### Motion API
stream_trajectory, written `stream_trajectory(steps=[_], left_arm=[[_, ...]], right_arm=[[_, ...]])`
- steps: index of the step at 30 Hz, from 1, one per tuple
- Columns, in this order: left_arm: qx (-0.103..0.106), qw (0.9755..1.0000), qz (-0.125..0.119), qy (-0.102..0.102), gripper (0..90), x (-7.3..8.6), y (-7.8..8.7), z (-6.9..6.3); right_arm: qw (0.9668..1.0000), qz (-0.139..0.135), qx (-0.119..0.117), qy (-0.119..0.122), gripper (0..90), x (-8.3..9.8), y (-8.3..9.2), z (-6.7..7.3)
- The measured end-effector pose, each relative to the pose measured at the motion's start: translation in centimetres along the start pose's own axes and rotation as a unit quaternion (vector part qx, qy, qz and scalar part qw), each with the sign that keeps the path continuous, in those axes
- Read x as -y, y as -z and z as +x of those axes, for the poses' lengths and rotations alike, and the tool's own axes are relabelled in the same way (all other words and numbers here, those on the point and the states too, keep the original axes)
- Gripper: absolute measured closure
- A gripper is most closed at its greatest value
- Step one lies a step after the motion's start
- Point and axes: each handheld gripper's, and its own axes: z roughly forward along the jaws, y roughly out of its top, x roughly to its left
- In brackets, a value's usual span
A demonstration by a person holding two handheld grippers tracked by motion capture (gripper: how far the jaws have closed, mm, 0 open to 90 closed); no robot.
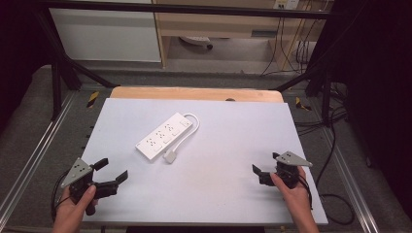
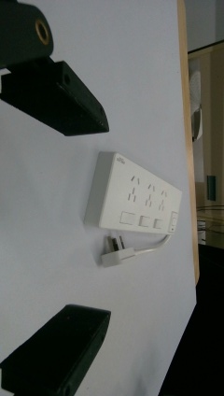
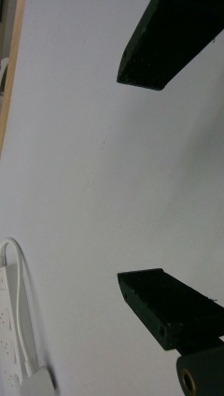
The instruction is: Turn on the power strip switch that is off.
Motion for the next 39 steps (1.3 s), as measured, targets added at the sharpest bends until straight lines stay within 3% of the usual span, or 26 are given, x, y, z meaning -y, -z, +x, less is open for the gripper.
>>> stream_trajectory(steps=[11,19,39], left_arm=[[-0.001,0.9998,-0.012,0.013,9.4,-0.4,-0.2,-0.1],[0.010,0.9995,-0.022,0.019,9.6,-0.4,0.0,-0.5],[-0.001,0.9987,-0.051,0.006,9.7,-2.2,0.7,-0.4]], right_arm=[[1.0000,-0.007,0.004,-0.004,4.0,0.0,0.3,0.0],[1.0000,-0.008,0.000,-0.003,3.9,-0.1,0.3,0.3],[0.9998,-0.017,-0.012,0.008,4.0,-0.3,0.5,1.0]])
